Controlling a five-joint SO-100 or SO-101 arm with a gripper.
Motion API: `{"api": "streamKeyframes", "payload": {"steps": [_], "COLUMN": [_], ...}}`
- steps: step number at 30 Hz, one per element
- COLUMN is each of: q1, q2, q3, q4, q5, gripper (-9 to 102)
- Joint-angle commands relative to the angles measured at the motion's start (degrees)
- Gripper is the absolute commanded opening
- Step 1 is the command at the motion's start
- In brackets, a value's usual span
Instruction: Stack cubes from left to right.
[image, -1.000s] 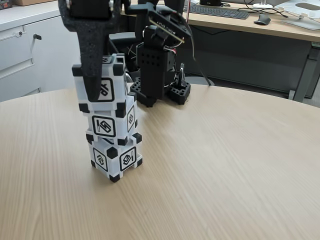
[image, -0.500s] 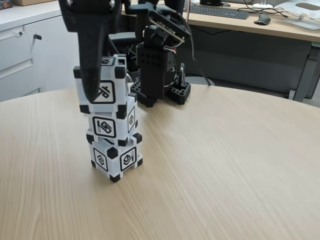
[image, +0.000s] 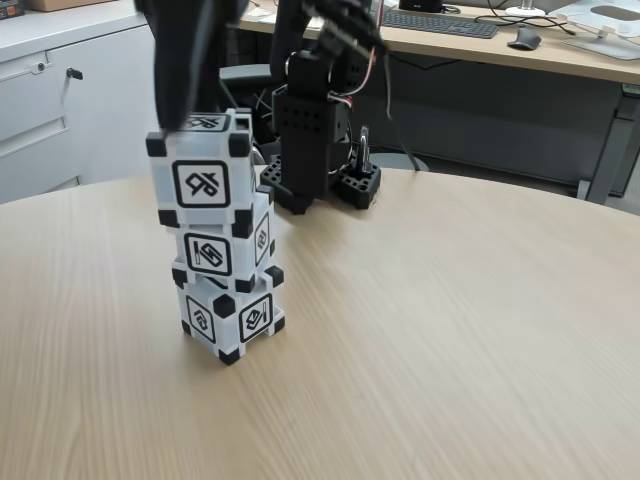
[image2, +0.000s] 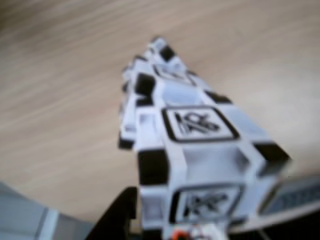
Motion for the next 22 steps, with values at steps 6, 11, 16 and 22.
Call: {"api": "streamKeyframes", "payload": {"steps": [6, 11, 16, 22], "q1": [-0.18, -0.18, -0.18, -0.18], "q2": [12.22, 14.06, 14.06, 14.06], "q3": [-1.14, -0.97, -0.88, -0.88], "q4": [0.44, 0.44, 0.44, 0.44], "q5": [1.32, 0.44, 0.26, -0.62], "gripper": [54, 54, 53, 53]}}
